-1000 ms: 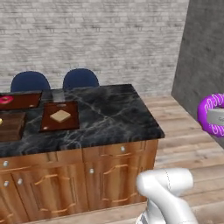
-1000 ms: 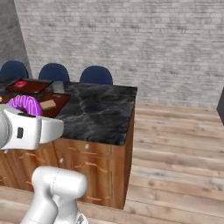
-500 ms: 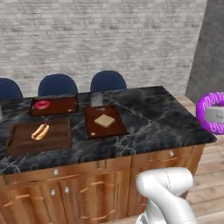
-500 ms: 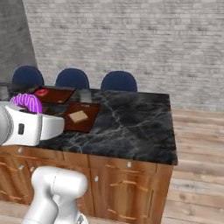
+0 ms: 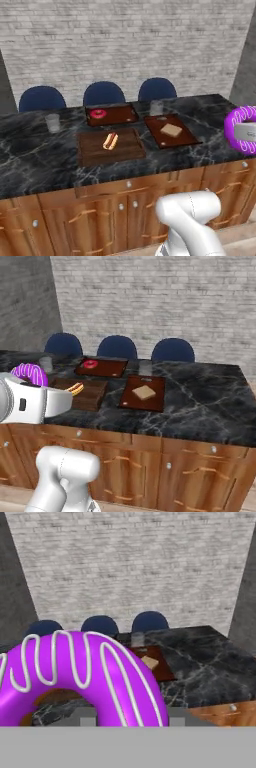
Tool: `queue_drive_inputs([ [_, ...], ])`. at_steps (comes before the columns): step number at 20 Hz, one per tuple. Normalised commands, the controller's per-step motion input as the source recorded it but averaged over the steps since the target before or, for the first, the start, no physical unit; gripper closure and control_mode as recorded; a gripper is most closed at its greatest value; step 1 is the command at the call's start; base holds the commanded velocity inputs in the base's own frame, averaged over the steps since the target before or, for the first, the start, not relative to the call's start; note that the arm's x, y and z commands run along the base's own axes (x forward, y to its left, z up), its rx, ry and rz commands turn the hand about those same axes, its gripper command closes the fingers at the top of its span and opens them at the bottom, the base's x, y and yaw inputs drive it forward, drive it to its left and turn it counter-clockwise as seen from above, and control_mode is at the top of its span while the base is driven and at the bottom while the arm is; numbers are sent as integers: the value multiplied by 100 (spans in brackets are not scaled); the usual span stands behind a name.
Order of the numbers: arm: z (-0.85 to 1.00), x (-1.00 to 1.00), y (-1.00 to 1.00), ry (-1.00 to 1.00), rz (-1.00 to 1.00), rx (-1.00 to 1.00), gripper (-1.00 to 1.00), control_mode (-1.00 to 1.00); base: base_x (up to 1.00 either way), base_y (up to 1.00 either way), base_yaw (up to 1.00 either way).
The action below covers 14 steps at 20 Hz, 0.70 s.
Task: Take the donuts from the fridge and place them on the empty tray on the dining counter.
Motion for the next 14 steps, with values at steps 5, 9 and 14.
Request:
queue_drive_inputs([
  [5, 0, 0, 0, 0, 0, 0, 100, 100, 33, 94, -5],
  [9, 0, 0, 0, 0, 0, 0, 100, 100, 100, -70, 0],
  [14, 0, 0, 0, 0, 0, 0, 100, 100, 81, -100, 0],
])
